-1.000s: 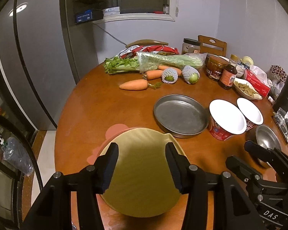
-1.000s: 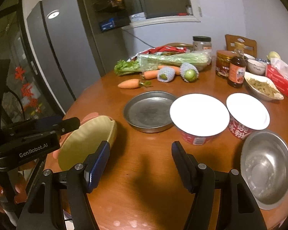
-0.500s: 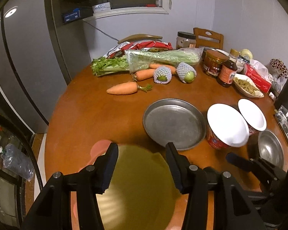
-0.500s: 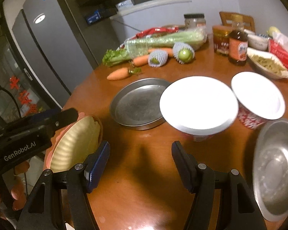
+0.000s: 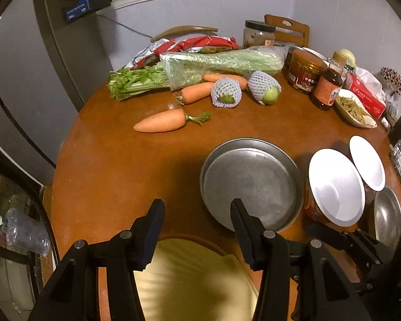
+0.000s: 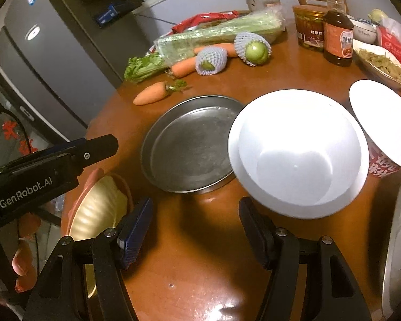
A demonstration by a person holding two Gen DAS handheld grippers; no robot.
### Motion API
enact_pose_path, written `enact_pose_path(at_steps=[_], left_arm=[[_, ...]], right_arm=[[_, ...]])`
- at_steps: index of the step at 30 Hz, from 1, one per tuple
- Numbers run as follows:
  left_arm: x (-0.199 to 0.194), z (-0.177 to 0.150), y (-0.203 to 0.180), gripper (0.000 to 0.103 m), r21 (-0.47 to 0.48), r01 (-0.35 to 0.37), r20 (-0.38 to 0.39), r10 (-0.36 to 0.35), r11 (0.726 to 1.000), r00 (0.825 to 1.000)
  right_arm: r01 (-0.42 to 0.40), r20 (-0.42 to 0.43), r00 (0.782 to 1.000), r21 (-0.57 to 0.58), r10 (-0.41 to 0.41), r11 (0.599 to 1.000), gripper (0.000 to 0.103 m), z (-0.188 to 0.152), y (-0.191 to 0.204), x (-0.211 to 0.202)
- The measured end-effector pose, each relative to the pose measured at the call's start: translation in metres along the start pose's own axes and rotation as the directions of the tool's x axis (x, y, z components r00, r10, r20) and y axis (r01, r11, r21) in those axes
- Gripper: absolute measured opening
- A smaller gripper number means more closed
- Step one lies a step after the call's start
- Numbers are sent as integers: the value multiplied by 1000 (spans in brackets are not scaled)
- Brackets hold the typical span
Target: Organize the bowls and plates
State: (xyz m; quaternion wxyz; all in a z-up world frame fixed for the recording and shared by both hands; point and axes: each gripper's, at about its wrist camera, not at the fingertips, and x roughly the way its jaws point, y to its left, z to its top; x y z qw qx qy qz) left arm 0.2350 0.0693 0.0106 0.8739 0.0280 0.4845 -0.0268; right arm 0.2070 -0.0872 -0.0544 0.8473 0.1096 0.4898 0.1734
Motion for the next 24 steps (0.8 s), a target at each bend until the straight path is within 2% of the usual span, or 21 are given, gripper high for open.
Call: enact_pose_path(at_steps=[9,17,24], left_arm=[[26,19,-1,51,28,8,-22,-8,1000,1000],[54,24,-6,51,45,29,-69,-26,999,997],[71,22,-4,49,23,42,-104,-40,999,994]], right_arm=[[-8,-16,1000,51,9,999,68,10,-3,9],[32,-23,999,90,-30,995,68,14,-4,18],[56,-27,998,103,-53,993,69,20,-5,27]])
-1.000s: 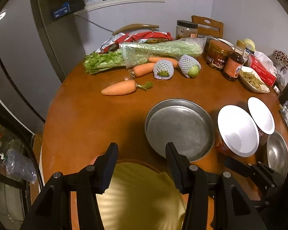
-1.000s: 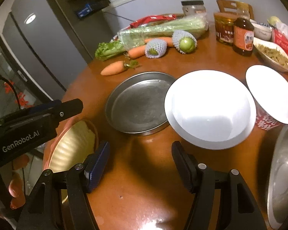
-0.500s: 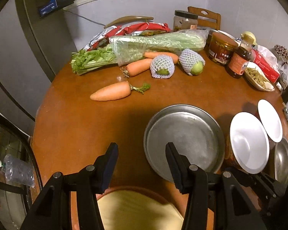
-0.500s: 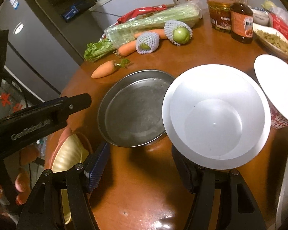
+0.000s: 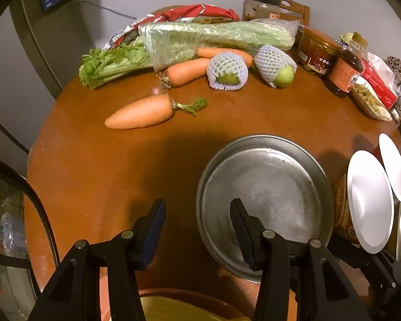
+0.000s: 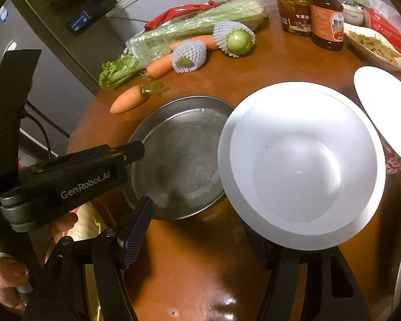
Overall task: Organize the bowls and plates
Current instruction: 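Grasp the grey tray rim with the left tool while the right tool sets the white plate down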
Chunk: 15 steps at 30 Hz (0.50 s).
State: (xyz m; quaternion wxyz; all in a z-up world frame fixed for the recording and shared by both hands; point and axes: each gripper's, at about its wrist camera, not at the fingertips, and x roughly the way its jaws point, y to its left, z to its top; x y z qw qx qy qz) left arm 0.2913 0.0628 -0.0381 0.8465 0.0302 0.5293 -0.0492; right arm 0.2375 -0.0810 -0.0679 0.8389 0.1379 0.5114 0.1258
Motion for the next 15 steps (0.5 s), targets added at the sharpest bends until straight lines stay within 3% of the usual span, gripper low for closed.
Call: enact_pose_path(at_steps=[4,7,15], left_arm=[[7,-1,-2,39,14,11,-19,-11,1000,1000],[14,-1,-2,23,9,35,-41,-34,999,999],[10,-2,5,16,-1,34,-20,-35,999,999]], right_arm=[[-9,15,1000,-18,9,1000,69,3,2,3],[-3,30,1000,-47,5,999,65,3,4,5],[25,70,997,-88,-19,996,51,5,3,5]])
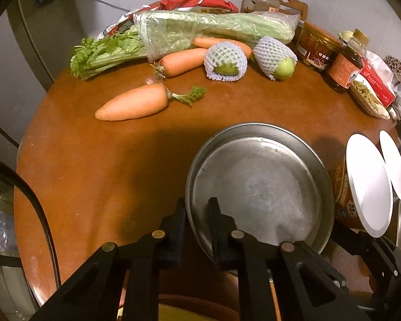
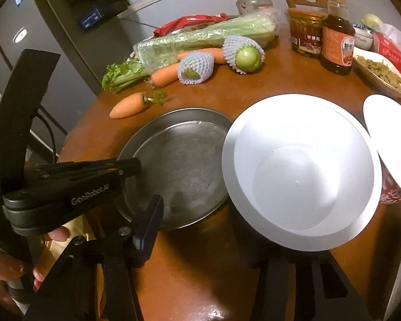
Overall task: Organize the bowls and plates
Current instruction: 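Grasp the grey tray rim with the left tool while the right tool sets the white plate down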
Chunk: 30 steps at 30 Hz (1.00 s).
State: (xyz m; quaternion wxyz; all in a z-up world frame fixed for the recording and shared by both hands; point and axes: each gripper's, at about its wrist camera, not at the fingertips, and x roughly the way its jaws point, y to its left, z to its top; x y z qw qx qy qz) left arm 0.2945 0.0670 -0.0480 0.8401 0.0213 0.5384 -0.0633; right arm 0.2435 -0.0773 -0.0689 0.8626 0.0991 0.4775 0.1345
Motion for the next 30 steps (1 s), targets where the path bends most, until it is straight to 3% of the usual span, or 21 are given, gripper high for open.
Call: enact_pose_path(at_steps=[11,30], left_arm=[[-34,-7,3,16,-1,-4,57,4,1000,998],[-102,-40,17,16,-40,-27,165,33,999,986]], right_arm=[[-48,10,999,19,48,999,51,-4,6,-13],[-108,113,987,-64,114,992,51,-14,37,-68]])
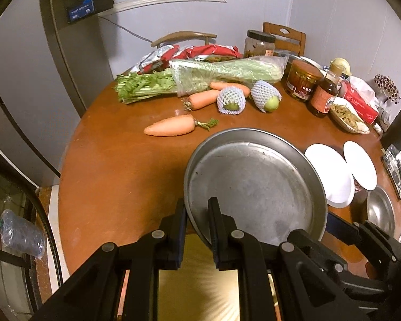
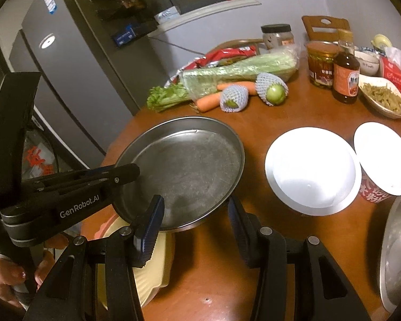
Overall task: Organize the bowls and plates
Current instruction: 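Grasp the grey tray rim with the left tool while the right tool sets the white plate down, then lower the grey metal tray with the left tool onto the yellow plate stack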
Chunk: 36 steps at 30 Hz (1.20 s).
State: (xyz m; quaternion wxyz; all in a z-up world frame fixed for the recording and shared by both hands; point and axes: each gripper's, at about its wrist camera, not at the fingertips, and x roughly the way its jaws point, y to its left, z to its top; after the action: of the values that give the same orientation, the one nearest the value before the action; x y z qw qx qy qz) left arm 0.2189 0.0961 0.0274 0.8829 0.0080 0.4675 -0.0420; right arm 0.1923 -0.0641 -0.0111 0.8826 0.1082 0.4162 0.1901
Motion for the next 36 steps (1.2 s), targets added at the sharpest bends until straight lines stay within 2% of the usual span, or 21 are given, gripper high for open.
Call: enact_pose_path(at_steps=[17,36], left_arm=[[-51,-34,16,16,-27,-20,78,22,999,997],[-74,-80,47,16,-85,-45,104,53,995,993]], right_arm=[[-21,62,998,-93,27,995,51,-23,40,-40],[-49,57,997,-169,59,984,51,-50,74,-46]])
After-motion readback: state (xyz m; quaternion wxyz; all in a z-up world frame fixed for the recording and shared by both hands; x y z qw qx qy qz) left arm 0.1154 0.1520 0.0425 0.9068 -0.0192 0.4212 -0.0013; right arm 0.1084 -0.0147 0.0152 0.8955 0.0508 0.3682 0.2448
